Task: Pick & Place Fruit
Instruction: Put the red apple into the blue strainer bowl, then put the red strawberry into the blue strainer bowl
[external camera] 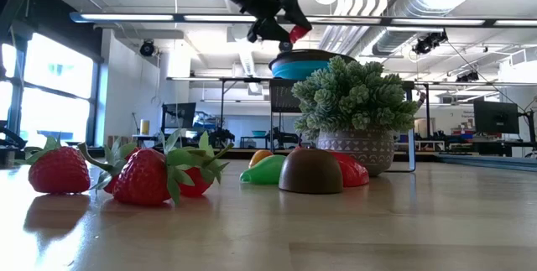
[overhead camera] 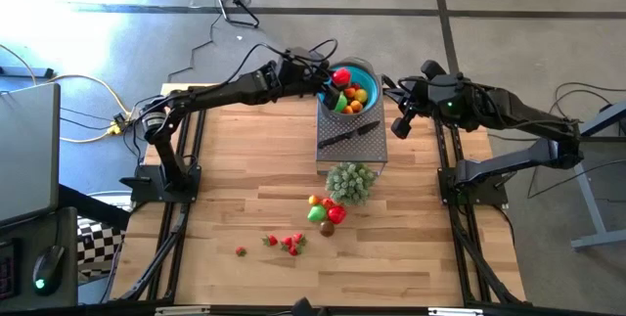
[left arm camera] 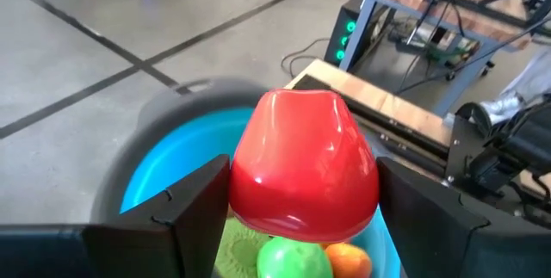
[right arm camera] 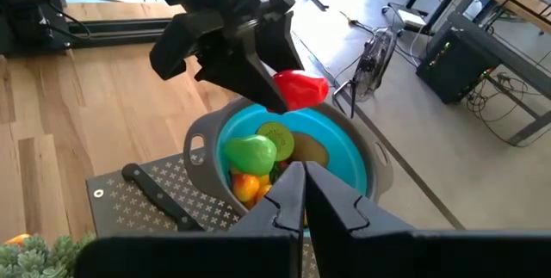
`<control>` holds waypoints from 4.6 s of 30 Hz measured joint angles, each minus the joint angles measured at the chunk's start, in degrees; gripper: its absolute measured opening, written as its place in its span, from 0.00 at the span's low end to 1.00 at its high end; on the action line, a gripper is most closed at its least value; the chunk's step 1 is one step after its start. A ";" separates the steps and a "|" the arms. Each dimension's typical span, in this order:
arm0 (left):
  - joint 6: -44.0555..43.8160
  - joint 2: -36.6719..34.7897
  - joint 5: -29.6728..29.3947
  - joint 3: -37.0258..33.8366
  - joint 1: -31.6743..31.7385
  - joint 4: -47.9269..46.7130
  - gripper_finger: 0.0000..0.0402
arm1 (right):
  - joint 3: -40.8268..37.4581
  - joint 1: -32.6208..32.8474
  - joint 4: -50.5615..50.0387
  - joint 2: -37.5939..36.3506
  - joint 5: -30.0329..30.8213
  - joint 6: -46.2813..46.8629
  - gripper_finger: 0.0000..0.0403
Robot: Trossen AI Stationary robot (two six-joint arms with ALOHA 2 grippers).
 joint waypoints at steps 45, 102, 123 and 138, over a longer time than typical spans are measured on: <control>-1.12 0.00 -2.10 -0.05 -0.37 -3.93 0.76 | 0.00 -0.02 0.07 0.00 0.02 -0.02 0.01; -4.76 -0.02 -0.18 -0.10 -1.16 -4.45 0.26 | 0.00 0.00 0.04 0.02 0.02 1.55 0.01; 4.66 -3.46 4.35 -0.12 -5.28 -7.80 0.26 | 0.00 -0.03 0.10 0.02 0.06 2.99 0.01; 6.40 -24.66 4.46 -31.40 -6.56 16.68 0.26 | -0.02 -0.05 1.03 0.02 0.08 3.03 0.01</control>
